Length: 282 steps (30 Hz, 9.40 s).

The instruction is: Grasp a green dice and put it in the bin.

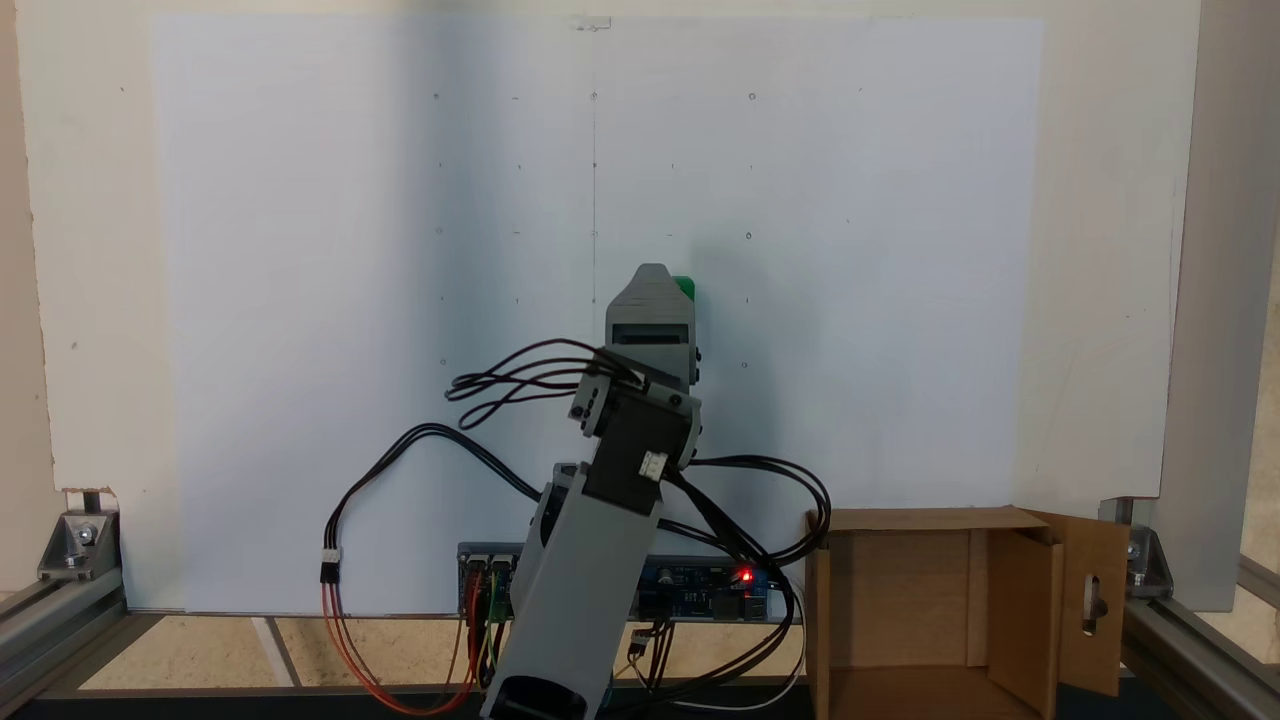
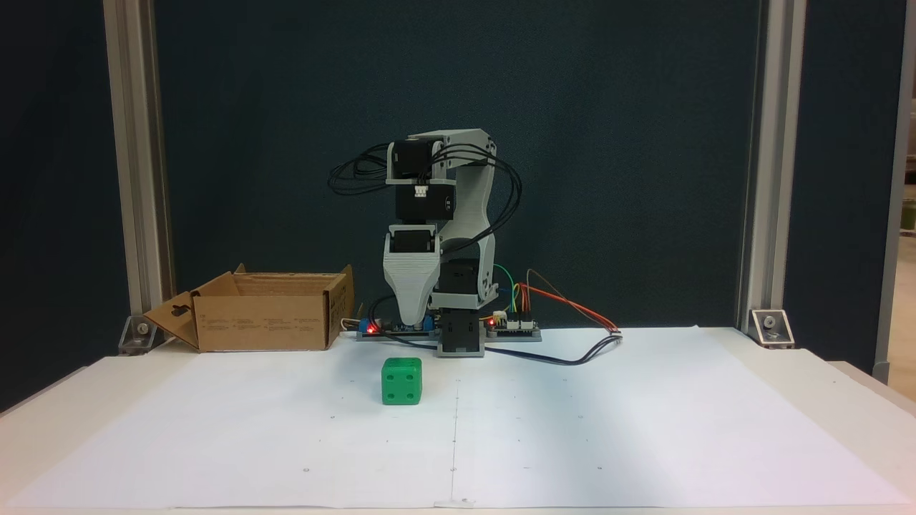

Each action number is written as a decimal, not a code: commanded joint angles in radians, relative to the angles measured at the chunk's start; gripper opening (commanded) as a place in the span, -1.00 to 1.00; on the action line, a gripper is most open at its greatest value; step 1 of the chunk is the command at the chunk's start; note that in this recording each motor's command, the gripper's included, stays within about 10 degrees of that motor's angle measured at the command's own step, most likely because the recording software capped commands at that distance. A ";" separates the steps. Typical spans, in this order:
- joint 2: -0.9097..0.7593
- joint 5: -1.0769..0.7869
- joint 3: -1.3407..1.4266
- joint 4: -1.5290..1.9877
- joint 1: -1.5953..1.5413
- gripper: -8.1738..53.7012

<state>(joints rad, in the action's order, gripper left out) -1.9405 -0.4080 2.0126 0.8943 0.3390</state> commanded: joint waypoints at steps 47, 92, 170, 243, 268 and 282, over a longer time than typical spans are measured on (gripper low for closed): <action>0.127 -0.061 0.023 -0.212 0.028 0.72; 0.328 -0.066 0.132 -0.446 0.043 0.52; 0.468 -0.141 -0.718 -0.049 1.295 -0.36; -0.426 0.446 0.518 -1.646 -0.313 0.72; -0.428 0.439 1.055 -2.410 -0.307 0.69; -0.425 0.436 1.114 -2.422 -0.313 0.70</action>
<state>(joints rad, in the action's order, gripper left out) -2.2596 0.0000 3.0772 -1.4680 0.0322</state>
